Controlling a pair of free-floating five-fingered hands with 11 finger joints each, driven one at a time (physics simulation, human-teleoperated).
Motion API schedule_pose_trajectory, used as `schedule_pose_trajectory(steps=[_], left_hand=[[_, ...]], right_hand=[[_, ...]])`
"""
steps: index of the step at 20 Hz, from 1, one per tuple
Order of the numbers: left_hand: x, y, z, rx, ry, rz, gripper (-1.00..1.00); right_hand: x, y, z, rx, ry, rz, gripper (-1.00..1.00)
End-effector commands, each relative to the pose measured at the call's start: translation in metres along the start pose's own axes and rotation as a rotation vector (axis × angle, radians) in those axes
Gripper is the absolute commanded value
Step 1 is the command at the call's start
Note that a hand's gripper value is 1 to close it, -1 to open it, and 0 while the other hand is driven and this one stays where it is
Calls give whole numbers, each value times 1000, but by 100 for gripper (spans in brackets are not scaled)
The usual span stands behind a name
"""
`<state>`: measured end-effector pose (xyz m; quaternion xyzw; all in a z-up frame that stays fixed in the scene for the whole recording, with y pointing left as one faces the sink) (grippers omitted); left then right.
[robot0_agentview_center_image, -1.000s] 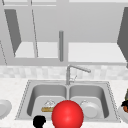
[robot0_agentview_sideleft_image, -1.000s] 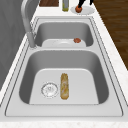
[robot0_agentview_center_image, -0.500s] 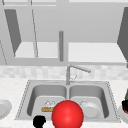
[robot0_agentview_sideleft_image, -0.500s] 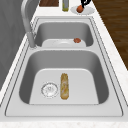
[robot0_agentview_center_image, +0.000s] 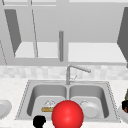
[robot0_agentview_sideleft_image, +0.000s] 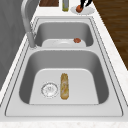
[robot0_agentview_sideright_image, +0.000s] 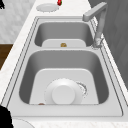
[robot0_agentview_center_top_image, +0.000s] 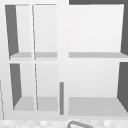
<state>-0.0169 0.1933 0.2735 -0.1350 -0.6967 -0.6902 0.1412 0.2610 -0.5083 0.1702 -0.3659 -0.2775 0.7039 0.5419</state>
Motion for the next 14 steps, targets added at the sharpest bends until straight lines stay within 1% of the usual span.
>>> schedule_pose_trajectory(steps=[1, 2, 5, 6, 8, 10, 12, 14], left_hand=[[0, 0, 0, 0, 0, 0, 0], [0, 0, 0, 0, 0, 0, 0], [0, 0, 0, 0, 0, 0, 0], [0, 0, 0, 0, 0, 0, 0], [0, 0, 0, 0, 0, 0, 0], [0, 0, 0, 0, 0, 0, 0], [0, 0, 0, 0, 0, 0, 0], [0, 0, 0, 0, 0, 0, 0]], right_hand=[[-1, -5, 2, 19, -5, 0, -100], [-2, -9, 3, 39, -14, 4, -100], [-5, -14, 5, 52, -35, 19, -100], [-6, -15, 5, 52, -35, 19, -100], [-9, -14, -1, 30, -34, 21, -100], [-12, -11, -12, 19, -33, 20, -100], [-13, -7, -30, 39, -52, 27, -100], [-10, 1, -45, 35, -41, 24, -100]])
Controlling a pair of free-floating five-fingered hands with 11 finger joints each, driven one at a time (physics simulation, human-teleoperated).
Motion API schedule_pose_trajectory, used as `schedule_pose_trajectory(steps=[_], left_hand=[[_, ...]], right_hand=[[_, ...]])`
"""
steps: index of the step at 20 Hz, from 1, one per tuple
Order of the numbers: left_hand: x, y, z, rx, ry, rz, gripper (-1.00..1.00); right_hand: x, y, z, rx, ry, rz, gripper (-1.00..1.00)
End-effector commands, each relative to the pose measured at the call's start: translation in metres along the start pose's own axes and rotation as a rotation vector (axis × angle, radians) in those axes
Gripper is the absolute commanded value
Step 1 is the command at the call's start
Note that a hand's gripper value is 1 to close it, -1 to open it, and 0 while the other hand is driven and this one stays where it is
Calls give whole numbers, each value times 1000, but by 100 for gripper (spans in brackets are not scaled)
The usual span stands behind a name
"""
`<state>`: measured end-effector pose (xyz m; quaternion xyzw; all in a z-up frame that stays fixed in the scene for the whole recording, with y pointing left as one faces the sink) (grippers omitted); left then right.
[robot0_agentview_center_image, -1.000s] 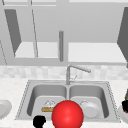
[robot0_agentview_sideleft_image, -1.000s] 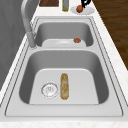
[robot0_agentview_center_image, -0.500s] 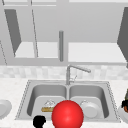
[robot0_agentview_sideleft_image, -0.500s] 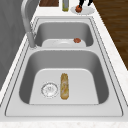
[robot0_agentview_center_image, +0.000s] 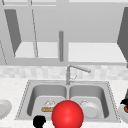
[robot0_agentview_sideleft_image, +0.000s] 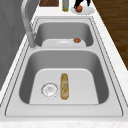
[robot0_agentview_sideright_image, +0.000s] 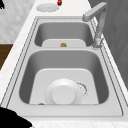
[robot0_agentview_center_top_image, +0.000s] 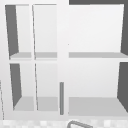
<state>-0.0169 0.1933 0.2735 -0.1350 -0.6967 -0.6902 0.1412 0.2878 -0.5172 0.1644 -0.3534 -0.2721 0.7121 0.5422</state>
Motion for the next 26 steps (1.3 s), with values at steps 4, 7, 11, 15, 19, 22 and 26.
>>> schedule_pose_trajectory(steps=[4, 7, 11, 15, 19, 22, 26], left_hand=[[0, 0, 0, 0, 0, 0, 0], [0, 0, 0, 0, 0, 0, 0], [0, 0, 0, 0, 0, 0, 0], [0, 0, 0, 0, 0, 0, 0], [0, 0, 0, 0, 0, 0, 0], [0, 0, 0, 0, 0, 0, 0], [0, 0, 0, 0, 0, 0, 0]], right_hand=[[4, 27, -51, 21, -15, 28, -100], [-9, 39, -70, 17, -37, 16, -100], [-28, 46, -70, -32, -95, -34, -100], [-40, 41, -62, -48, -151, -105, -100], [-36, 41, -63, -49, -154, -130, -100], [-37, 44, -64, -49, -151, -125, -100], [-26, 35, -69, -61, -132, -70, 100]])
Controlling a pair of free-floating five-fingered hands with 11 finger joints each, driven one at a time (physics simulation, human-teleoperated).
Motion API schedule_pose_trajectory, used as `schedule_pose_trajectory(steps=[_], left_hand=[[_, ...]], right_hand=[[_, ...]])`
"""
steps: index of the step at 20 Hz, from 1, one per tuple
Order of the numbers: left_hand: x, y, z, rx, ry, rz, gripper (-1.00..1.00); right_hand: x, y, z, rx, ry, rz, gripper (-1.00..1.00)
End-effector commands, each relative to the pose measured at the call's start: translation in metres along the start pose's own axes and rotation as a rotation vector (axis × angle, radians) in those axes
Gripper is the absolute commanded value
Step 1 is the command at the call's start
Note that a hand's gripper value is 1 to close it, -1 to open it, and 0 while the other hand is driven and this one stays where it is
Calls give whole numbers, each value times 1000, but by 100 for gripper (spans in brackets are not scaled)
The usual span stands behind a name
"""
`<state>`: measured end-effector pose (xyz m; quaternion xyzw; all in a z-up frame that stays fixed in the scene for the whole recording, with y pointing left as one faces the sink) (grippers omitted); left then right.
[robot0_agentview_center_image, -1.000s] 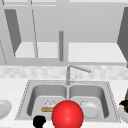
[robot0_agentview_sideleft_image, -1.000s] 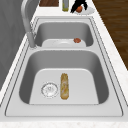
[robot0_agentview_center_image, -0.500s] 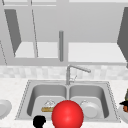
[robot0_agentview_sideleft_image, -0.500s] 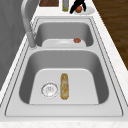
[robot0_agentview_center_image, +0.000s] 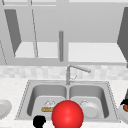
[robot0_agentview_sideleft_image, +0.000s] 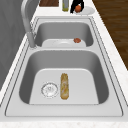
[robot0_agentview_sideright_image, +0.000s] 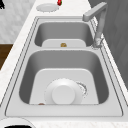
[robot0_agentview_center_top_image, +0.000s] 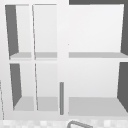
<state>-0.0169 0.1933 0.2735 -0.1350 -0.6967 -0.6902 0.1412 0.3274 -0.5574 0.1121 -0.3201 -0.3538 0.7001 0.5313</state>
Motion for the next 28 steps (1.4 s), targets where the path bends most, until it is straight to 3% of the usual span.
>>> schedule_pose_trajectory(steps=[1, 5, 13, 19, 23, 28], left_hand=[[0, 0, 0, 0, 0, 0, 0], [0, 0, 0, 0, 0, 0, 0], [0, 0, 0, 0, 0, 0, 0], [0, 0, 0, 0, 0, 0, 0], [0, 0, 0, 0, 0, 0, 0], [0, 0, 0, 0, 0, 0, 0]], right_hand=[[7, 5, -8, 22, 9, 6, 100], [2, -13, -6, 17, 12, 14, 100], [1, -21, -5, -62, 27, 18, 100], [-1, -30, -1, -67, 34, 14, 100], [3, -48, 8, -82, 49, 68, 100], [16, -68, 18, -75, 45, 46, 100]])
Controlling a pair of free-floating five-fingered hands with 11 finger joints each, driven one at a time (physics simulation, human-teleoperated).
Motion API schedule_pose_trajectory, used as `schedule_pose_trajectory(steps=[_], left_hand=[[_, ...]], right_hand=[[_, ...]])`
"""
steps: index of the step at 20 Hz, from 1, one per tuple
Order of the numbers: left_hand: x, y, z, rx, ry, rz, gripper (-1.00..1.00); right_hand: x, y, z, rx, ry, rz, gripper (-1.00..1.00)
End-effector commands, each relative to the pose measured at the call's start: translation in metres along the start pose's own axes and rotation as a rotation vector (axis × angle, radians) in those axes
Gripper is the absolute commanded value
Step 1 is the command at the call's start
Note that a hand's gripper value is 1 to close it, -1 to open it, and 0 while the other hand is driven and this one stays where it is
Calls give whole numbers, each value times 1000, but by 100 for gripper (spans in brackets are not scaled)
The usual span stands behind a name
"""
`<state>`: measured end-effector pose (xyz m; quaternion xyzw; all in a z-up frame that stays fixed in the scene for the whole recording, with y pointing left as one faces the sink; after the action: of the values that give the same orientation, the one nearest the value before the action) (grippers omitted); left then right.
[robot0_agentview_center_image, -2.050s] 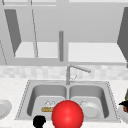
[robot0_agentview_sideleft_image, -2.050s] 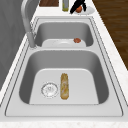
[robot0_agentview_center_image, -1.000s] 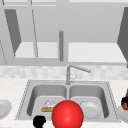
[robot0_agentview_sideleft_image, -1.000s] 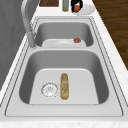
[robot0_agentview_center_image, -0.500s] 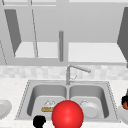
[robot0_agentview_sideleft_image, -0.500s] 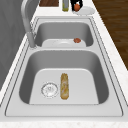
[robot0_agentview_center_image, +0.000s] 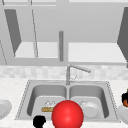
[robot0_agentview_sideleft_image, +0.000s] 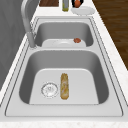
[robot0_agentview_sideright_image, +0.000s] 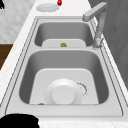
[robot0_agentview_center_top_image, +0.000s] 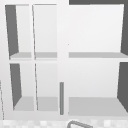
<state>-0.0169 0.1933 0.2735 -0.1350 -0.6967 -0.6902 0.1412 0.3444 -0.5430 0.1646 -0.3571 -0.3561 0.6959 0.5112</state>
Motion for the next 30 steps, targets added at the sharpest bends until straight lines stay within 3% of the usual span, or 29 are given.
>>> schedule_pose_trajectory(steps=[1, 10, 22, 30], left_hand=[[0, 0, 0, 0, 0, 0, 0], [0, 0, 0, 0, 0, 0, 0], [0, 0, 0, 0, 0, 0, 0], [0, 0, 0, 0, 0, 0, 0]], right_hand=[[16, -16, 4, -14, 11, -3, 100], [76, -41, 0, -3, 31, 1, 100], [169, -61, -13, 3, 15, -34, 100], [231, -62, -43, -10, -5, -65, 100]])
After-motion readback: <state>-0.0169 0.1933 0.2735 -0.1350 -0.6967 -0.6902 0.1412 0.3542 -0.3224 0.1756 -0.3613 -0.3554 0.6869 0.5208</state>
